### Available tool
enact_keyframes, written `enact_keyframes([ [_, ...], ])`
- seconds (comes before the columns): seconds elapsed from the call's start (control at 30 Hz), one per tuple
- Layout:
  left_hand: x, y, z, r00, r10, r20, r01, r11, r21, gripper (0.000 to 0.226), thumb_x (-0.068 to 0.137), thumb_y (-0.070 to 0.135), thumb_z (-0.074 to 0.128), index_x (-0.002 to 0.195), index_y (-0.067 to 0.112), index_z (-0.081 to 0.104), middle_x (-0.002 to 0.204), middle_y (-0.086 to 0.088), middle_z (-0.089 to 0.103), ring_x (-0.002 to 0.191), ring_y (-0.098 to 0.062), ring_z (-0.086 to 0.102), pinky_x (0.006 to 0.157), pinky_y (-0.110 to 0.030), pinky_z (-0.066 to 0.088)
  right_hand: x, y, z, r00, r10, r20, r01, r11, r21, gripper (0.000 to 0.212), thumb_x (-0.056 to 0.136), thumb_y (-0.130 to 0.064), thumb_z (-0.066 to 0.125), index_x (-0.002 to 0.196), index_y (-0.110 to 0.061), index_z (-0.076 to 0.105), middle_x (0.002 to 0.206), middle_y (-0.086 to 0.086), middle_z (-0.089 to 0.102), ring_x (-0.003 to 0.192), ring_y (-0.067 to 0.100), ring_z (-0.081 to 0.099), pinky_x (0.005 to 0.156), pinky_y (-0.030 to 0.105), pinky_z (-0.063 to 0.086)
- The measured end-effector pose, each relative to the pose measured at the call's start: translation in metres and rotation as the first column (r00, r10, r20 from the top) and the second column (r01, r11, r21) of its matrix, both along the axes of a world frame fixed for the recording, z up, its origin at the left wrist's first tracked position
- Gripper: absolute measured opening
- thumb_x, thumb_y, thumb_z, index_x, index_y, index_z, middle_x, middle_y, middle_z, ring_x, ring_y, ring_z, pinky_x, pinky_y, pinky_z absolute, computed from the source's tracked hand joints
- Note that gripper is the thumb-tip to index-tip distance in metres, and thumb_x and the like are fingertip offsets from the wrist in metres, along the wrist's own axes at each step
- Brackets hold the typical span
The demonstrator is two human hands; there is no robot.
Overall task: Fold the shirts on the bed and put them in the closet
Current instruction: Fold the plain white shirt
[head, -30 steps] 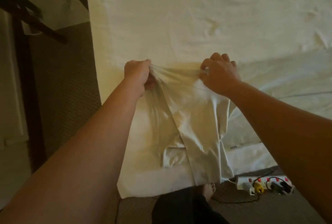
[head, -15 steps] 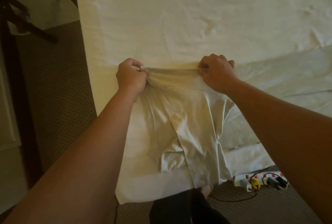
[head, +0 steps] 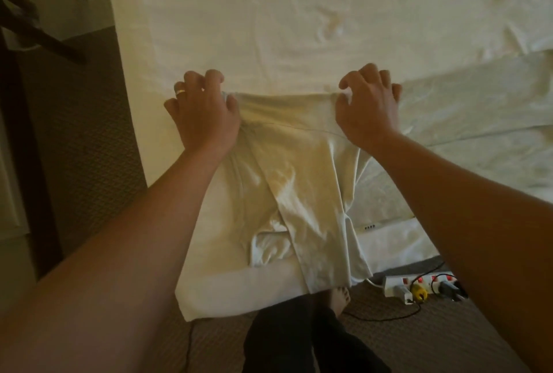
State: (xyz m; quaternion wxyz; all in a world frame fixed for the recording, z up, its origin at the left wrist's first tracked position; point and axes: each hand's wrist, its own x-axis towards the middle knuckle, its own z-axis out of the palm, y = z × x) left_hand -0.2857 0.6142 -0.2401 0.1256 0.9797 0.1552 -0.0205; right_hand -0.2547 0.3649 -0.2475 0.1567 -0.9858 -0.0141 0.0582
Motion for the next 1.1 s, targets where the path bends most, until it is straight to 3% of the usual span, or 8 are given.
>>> enact_keyframes([
  [0.1,-0.038,-0.027,0.006,0.974,-0.177,0.141,0.188,0.98,-0.069,0.027,0.09,0.034,0.059,0.11,0.015,0.062,0.111,-0.014,0.06,0.1,-0.037,0.058,0.084,-0.046,0.039,-0.042,-0.015,0.007,0.98,-0.201,0.008,0.196,0.961,0.196,0.006,0.09,-0.019,0.055,0.091,-0.014,0.058,0.101,0.007,0.057,0.094,0.027,0.053,0.08,0.038,0.043],
  [0.23,-0.097,-0.057,-0.002,0.869,-0.493,-0.031,0.492,0.87,-0.046,0.037,0.089,0.049,0.056,0.112,0.02,0.064,0.108,-0.006,0.061,0.098,-0.034,0.059,0.081,-0.044,0.042,-0.099,-0.03,0.012,0.872,-0.435,-0.225,0.483,0.838,0.253,0.025,0.094,-0.023,0.054,0.071,-0.013,0.051,0.065,0.0,0.05,0.06,0.017,0.044,0.054,0.03,0.032],
  [0.4,-0.136,-0.081,0.019,0.98,-0.005,-0.197,-0.021,0.991,-0.131,0.03,0.095,0.048,0.055,0.1,0.018,0.056,0.101,-0.003,0.055,0.087,-0.026,0.054,0.07,-0.036,0.041,-0.136,-0.029,0.017,0.787,-0.373,-0.491,0.548,0.789,0.279,0.027,0.088,-0.019,0.055,0.062,-0.013,0.047,0.053,0.002,0.041,0.05,0.015,0.037,0.051,0.029,0.034],
  [0.5,-0.155,-0.104,0.031,0.874,0.18,-0.451,-0.295,0.935,-0.199,0.036,0.096,0.056,0.052,0.092,0.02,0.056,0.086,0.003,0.057,0.072,-0.017,0.053,0.055,-0.031,0.031,-0.139,-0.024,0.027,0.702,-0.334,-0.628,0.609,0.739,0.287,0.027,0.088,-0.025,0.06,0.067,-0.01,0.057,0.061,0.007,0.052,0.058,0.021,0.05,0.061,0.035,0.047],
  [0.67,-0.156,-0.116,0.035,0.878,0.337,-0.339,-0.454,0.811,-0.369,0.032,0.098,0.035,0.056,0.072,0.017,0.055,0.07,-0.002,0.056,0.065,-0.023,0.055,0.053,-0.031,0.034,-0.134,-0.027,0.04,0.607,-0.2,-0.769,0.69,0.613,0.385,0.021,0.094,-0.016,0.058,0.1,0.0,0.07,0.087,0.016,0.07,0.076,0.029,0.066,0.07,0.039,0.059],
  [0.83,-0.165,-0.116,0.044,0.804,0.485,-0.344,-0.575,0.486,-0.659,0.025,0.1,0.037,0.057,0.087,0.016,0.062,0.086,-0.003,0.063,0.08,-0.024,0.061,0.069,-0.037,0.051,-0.141,-0.045,0.04,0.599,-0.241,-0.764,0.754,0.493,0.435,0.042,0.1,-0.022,0.041,0.109,0.017,0.058,0.091,0.025,0.064,0.077,0.035,0.061,0.071,0.046,0.053],
  [0.93,-0.172,-0.112,0.044,0.721,0.495,-0.485,-0.651,0.246,-0.718,0.025,0.098,0.043,0.055,0.097,0.02,0.065,0.104,-0.01,0.068,0.095,-0.033,0.068,0.086,-0.059,0.058,-0.144,-0.05,0.043,0.621,-0.226,-0.75,0.736,0.497,0.46,0.043,0.105,-0.026,0.041,0.113,0.013,0.057,0.11,0.037,0.064,0.09,0.048,0.068,0.079,0.056,0.059],
  [1.1,-0.177,-0.113,0.047,0.692,0.445,-0.569,-0.687,0.161,-0.709,0.032,0.1,0.045,0.06,0.105,0.015,0.067,0.102,-0.009,0.072,0.091,-0.03,0.071,0.071,-0.044,0.063,-0.143,-0.058,0.046,0.655,-0.042,-0.755,0.603,0.63,0.489,0.015,0.095,-0.02,0.068,0.099,-0.006,0.067,0.105,0.015,0.072,0.089,0.03,0.073,0.065,0.039,0.063],
])
